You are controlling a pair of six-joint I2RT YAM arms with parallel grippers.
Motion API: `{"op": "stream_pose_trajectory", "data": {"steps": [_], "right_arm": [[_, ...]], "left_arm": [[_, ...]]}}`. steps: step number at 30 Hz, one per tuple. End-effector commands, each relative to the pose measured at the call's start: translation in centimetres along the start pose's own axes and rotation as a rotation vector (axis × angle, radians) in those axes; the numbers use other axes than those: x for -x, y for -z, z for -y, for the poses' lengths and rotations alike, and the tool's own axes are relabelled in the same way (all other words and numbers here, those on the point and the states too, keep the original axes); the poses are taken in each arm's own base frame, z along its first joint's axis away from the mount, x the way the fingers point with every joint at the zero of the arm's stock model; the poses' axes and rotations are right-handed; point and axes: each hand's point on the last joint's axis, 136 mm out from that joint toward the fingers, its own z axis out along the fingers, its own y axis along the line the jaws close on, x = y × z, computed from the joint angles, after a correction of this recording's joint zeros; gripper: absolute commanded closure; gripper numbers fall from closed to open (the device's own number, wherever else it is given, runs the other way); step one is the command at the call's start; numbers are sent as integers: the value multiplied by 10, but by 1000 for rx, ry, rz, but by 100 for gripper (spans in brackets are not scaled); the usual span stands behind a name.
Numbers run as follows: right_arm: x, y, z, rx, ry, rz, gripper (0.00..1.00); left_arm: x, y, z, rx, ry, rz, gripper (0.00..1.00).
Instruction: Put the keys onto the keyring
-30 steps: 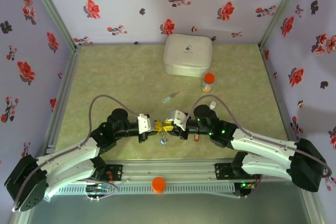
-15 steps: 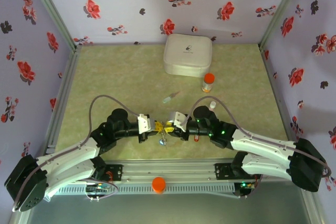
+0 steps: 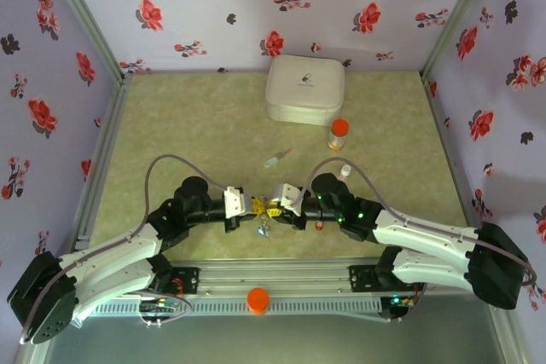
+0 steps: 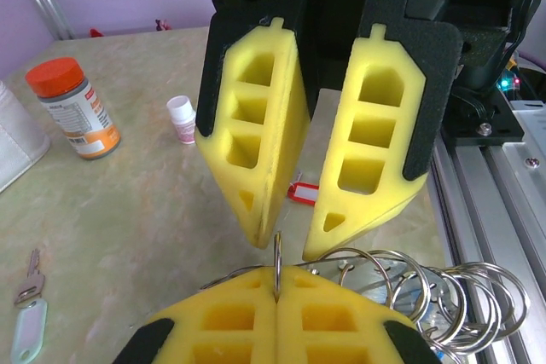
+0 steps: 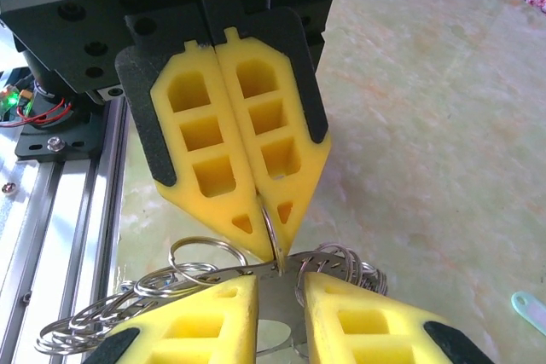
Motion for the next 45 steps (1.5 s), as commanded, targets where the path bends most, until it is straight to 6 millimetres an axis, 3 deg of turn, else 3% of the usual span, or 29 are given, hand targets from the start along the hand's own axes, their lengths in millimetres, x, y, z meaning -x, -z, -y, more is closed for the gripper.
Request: {"op": "stream_pose_trajectory", "data": {"steps": [1,5,10,16,20,23,26,30,34,38,45], "right_arm": [[6,-2,6,-30,29,-3,79],[-6,2,18,-119,20,-44,77],[-6,12,28,-180,-81,-22,76],[-13,19,51,-312,-216,-55,74],[-14,21,75,-414,-292,-52,72],[-15,24,86,-459,-324,-74,72],[-18,27,92,-489,-332,-89,72],[-21,33,95,-510,-333,-88,72],[-21,42,99,-541,-326,-82,72],[-23,56,101,-587,-321,-88,72],[-41,103,111,-750,-347,-167,71]], "left_arm": [[13,2,-3,16,-43,29,100],[6,5,-1,13,-4,-18,100],[-4,5,6,-13,17,-83,100],[-9,4,-32,188,60,-136,100],[-16,19,-72,407,82,-240,100],[-18,34,-91,507,75,-298,100],[-15,47,-97,525,47,-351,100],[-19,53,-88,434,-41,-480,100],[-36,38,-72,225,-85,-620,100],[-42,3,-53,-18,-62,-652,100],[-55,-56,-21,-297,-136,-694,97]]}}
